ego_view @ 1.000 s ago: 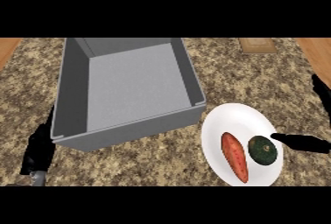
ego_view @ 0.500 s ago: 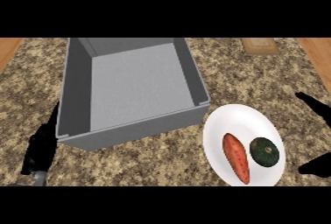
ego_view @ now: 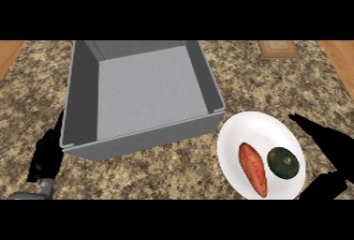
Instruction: Pick the squash from the plate and place it in the cardboard box
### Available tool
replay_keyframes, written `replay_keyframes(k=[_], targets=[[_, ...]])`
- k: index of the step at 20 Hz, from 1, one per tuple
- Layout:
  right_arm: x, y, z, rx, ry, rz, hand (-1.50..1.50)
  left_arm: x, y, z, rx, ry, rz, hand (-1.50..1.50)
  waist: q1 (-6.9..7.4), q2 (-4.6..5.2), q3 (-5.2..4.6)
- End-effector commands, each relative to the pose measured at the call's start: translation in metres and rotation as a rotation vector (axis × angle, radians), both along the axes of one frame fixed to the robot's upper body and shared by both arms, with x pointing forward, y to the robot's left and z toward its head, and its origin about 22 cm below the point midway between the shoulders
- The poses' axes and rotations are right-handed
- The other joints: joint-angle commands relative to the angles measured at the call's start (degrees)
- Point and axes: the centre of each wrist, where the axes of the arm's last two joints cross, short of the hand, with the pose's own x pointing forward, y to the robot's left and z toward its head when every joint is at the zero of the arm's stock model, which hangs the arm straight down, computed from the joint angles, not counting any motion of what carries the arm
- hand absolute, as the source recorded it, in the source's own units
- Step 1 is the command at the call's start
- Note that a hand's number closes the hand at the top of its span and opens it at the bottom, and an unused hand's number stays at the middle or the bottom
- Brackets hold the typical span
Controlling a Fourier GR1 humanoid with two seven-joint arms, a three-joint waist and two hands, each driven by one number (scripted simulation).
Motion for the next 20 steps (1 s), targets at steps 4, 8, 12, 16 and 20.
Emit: replay_keyframes(k=[4, 8, 12, 16, 20], targets=[[-0.001, 0.012, -0.024, -0.06, 0.032, -0.053, -1.5, -0.003, 0.005, 0.002, 0.003, 0.001, -0.012, 0.0, -0.02, 0.01, 0.06], [-0.001, 0.015, -0.025, -0.082, 0.072, -0.063, -1.5, -0.015, 0.022, -0.008, 0.001, -0.01, -0.007, 0.0, 0.04, 0.02, 0.04], [-0.012, -0.006, -0.02, -0.106, 0.09, -0.067, -1.5, -0.009, -0.005, 0.0, 0.001, 0.007, 0.022, 0.0, -0.21, -0.03, 0.06], [-0.009, 0.0, -0.039, -0.074, 0.065, -0.059, -1.5, -0.014, -0.007, -0.015, -0.001, -0.006, -0.014, 0.0, -0.12, 0.0, 0.06], [0.005, -0.002, -0.036, -0.086, 0.049, -0.073, -1.5, -0.005, -0.005, 0.002, -0.007, 0.012, -0.012, 0.0, -0.05, -0.01, 0.06]])
